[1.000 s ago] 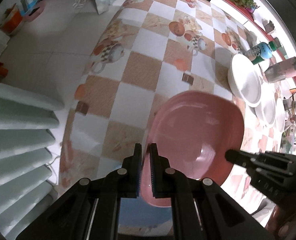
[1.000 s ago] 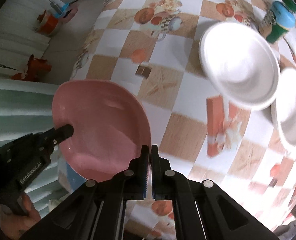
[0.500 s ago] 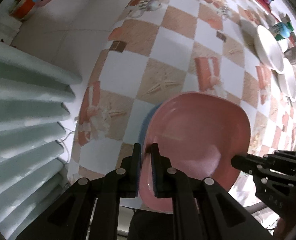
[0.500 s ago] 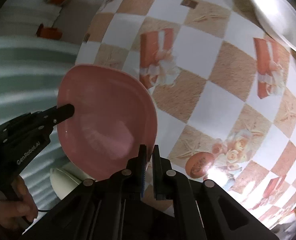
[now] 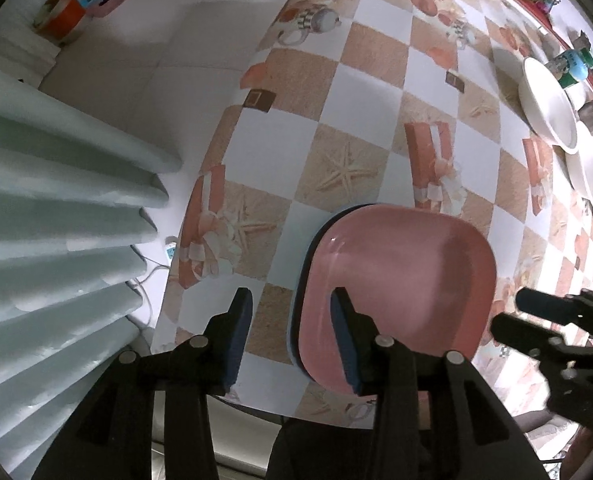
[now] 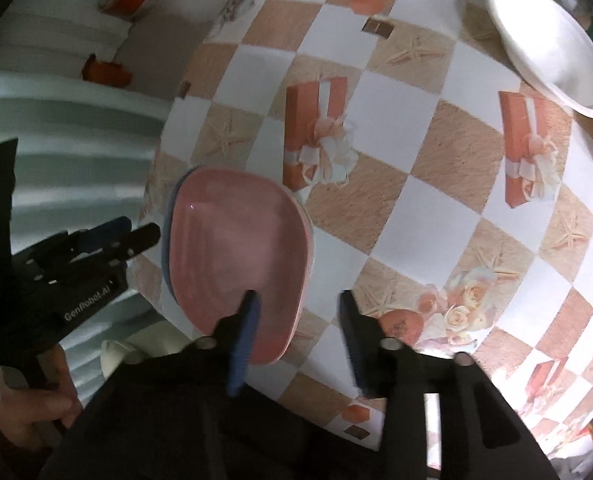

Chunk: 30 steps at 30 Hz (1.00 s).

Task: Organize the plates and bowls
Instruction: 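Lower the pink plate onto the blue plate and open the left tool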

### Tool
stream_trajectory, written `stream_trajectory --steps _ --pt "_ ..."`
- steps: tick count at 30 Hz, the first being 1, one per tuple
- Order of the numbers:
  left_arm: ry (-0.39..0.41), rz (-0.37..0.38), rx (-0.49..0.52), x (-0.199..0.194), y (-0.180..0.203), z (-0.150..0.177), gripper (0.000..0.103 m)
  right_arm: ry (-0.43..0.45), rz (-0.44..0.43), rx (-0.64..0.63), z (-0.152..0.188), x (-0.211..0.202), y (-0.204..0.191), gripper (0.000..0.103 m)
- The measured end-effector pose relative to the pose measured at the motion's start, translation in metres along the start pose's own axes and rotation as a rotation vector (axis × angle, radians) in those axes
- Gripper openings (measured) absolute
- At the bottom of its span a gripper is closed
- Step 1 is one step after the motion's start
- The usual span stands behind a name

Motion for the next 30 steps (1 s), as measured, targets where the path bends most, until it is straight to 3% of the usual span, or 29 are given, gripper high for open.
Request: stream_trajectory --steps 4,11,17,21,24,25,27,30 --pt "0.006 -0.002 -0.006 -0.005 -0.003 0.005 0.046 -0.052 0.04 -0.041 0.005 0.012 -0.007 0.048" --pt "0.001 0.003 -0.046 -0.011 -0.017 0.019 0.05 -0.095 -0.065 -0.021 -0.003 0.046 -0.011 0.048" --pt "0.026 0.039 -0.018 -0.022 0.0 0.019 0.05 -0.066 -0.007 -0.046 -0.005 0.036 -0.004 0.048" --pt "0.042 0.053 0.037 -0.027 0.027 0.02 0.05 -0.039 0.102 -0.062 0.009 0.011 0.012 0.048" --pt "0.058 0.061 0.088 -0.035 0.05 0.022 0.058 -0.013 0.148 -0.045 0.023 -0.011 0.028 0.048" --pt "0.064 0.062 0.105 -0.038 0.058 0.023 0.06 -0.006 0.158 -0.028 0.028 -0.017 0.034 0.05" --pt "0.074 0.067 0.137 -0.042 0.073 0.025 0.063 0.021 0.185 0.014 0.038 -0.031 0.048 0.086" --pt "0.088 0.074 0.182 -0.05 0.096 0.03 0.069 0.077 0.207 0.049 0.053 -0.053 0.064 0.087"
Point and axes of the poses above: each gripper's, at about its wrist camera, not at the fingertips, and x roughly the way its jaws point, y to its right, z to its underside, the point moved 2 cm from there along x, roughly the way its jaws point, and after that the axes turned 15 degrees about -x, right-handed, at the moved point
